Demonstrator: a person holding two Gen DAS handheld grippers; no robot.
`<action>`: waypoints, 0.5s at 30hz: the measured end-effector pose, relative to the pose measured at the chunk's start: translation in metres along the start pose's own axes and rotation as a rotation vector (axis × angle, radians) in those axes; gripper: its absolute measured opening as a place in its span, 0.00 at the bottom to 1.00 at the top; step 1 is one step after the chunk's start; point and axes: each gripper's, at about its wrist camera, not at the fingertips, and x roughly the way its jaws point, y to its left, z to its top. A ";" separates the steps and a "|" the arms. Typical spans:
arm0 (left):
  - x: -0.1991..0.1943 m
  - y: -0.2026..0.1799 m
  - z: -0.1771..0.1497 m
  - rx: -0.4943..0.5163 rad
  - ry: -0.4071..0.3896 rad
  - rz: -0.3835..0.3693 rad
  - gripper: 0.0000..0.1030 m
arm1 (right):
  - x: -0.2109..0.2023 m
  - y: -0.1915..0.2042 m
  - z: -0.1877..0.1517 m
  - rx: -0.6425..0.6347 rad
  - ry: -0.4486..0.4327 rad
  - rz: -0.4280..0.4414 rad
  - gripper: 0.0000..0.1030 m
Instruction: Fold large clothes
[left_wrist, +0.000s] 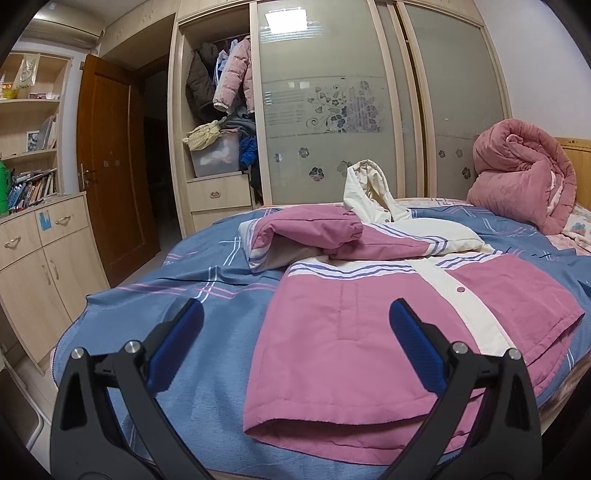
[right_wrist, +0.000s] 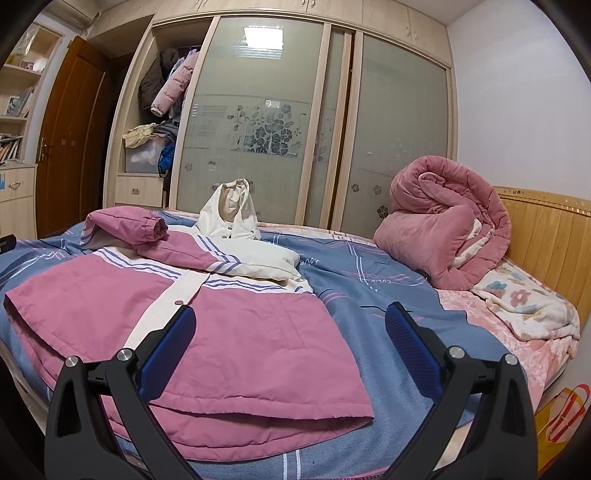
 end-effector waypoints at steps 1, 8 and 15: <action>0.000 0.000 0.000 0.002 -0.001 -0.002 0.98 | 0.000 0.000 0.000 -0.003 0.000 -0.002 0.99; 0.000 0.000 -0.001 0.012 -0.006 -0.011 0.98 | 0.005 -0.002 0.001 0.018 0.026 0.002 0.99; -0.003 0.004 -0.001 0.001 -0.021 -0.027 0.98 | 0.039 -0.003 0.016 0.212 0.192 0.234 0.99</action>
